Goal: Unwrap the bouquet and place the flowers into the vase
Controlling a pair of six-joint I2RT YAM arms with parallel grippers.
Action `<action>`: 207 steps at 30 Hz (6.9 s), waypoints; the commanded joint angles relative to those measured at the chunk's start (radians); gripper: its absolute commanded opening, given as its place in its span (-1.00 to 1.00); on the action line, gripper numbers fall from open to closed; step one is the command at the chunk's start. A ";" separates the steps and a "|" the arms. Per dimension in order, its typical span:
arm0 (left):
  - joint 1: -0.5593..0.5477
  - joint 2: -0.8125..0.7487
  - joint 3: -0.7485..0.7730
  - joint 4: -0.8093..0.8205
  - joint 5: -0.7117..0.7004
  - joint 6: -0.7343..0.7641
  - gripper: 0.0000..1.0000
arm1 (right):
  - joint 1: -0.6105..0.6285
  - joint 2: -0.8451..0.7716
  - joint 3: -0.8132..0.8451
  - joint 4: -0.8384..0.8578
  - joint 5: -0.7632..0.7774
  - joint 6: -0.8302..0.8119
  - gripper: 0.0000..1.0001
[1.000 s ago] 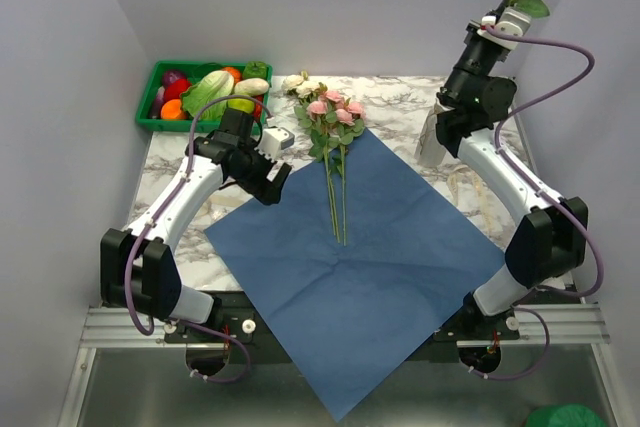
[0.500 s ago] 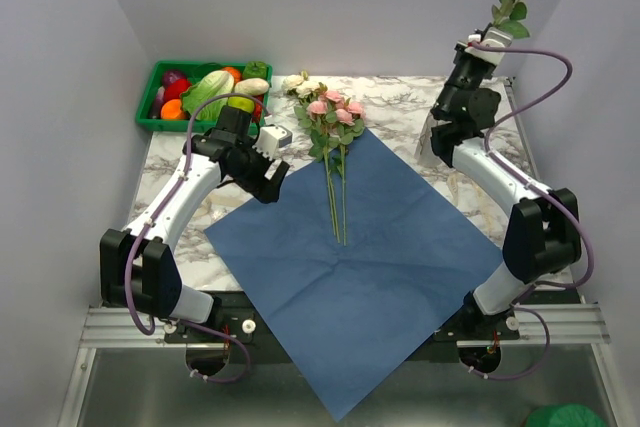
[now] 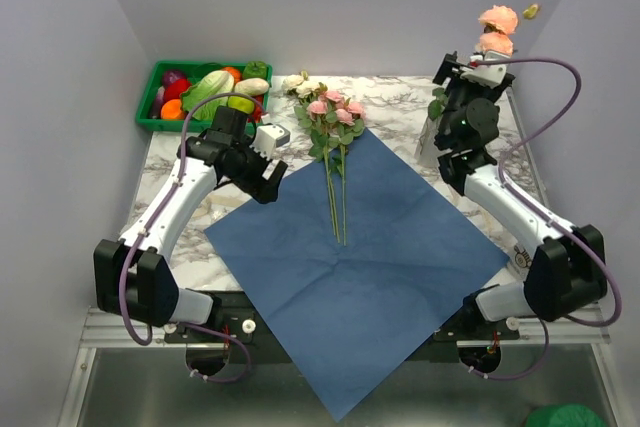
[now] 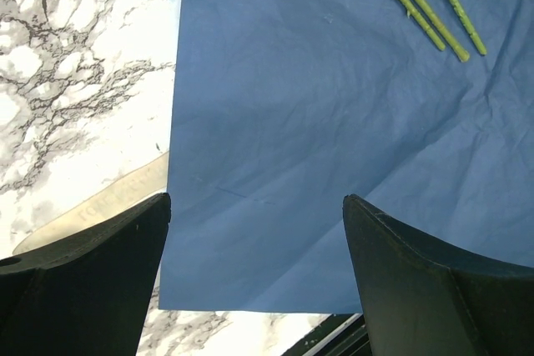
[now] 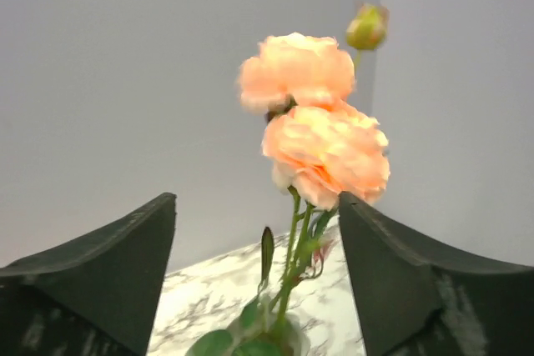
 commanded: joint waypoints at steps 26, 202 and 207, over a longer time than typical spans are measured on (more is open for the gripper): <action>0.007 -0.053 -0.042 0.050 0.020 -0.042 0.86 | 0.275 0.310 0.194 -1.014 -0.465 0.547 0.57; 0.143 0.056 0.007 0.078 0.078 0.029 0.89 | 0.332 0.818 0.782 -1.258 -0.534 0.487 -0.88; 0.143 0.052 0.005 0.078 0.083 0.027 0.89 | 0.332 0.706 0.736 -1.229 -0.533 0.489 -0.88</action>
